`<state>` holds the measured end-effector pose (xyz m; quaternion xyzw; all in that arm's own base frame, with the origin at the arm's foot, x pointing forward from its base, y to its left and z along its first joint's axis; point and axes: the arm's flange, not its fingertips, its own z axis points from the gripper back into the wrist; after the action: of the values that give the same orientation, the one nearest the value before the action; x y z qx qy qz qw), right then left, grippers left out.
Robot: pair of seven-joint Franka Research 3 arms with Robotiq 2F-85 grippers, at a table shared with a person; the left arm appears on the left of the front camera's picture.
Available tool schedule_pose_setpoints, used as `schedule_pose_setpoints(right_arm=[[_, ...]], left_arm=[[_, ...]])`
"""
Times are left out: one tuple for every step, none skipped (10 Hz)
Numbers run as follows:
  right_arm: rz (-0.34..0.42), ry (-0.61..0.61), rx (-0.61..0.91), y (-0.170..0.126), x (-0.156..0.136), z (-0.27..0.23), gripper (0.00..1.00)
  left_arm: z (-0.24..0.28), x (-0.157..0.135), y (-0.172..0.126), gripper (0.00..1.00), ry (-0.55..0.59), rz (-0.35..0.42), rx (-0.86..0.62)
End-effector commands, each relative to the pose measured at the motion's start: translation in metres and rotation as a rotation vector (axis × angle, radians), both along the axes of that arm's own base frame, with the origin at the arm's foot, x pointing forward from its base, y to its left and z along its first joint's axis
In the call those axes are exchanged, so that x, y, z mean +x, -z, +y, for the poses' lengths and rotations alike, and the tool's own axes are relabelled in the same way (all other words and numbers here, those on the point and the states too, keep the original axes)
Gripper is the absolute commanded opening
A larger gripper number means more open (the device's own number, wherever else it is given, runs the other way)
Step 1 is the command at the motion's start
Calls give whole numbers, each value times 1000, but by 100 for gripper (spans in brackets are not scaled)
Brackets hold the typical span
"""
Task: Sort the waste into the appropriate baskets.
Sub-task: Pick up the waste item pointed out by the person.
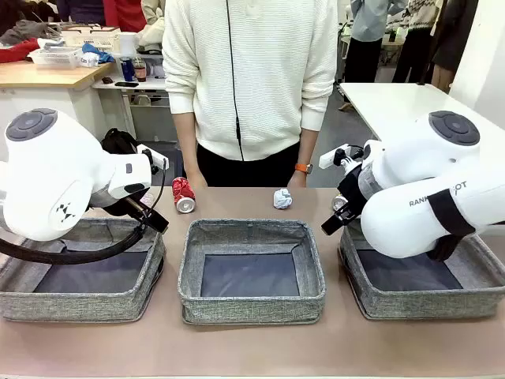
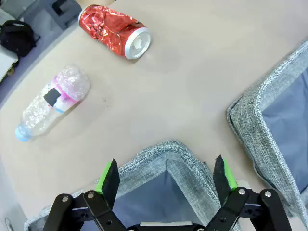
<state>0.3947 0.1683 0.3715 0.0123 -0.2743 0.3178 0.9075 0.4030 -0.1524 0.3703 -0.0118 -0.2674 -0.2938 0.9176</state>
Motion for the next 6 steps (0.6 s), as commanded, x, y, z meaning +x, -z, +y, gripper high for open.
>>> schedule_pose_setpoints(right_arm=[[0,0,0,0,0,0,100],[0,0,0,0,0,0,100],[0,0,0,0,0,0,100],[0,0,0,0,0,0,100],[0,0,0,0,0,0,100],[0,0,0,0,0,0,100]], left_arm=[[0,0,0,100,0,0,0],[0,0,0,100,0,0,0],[0,0,0,100,0,0,0],[0,0,0,100,0,0,0],[0,0,0,100,0,0,0],[0,0,0,100,0,0,0]])
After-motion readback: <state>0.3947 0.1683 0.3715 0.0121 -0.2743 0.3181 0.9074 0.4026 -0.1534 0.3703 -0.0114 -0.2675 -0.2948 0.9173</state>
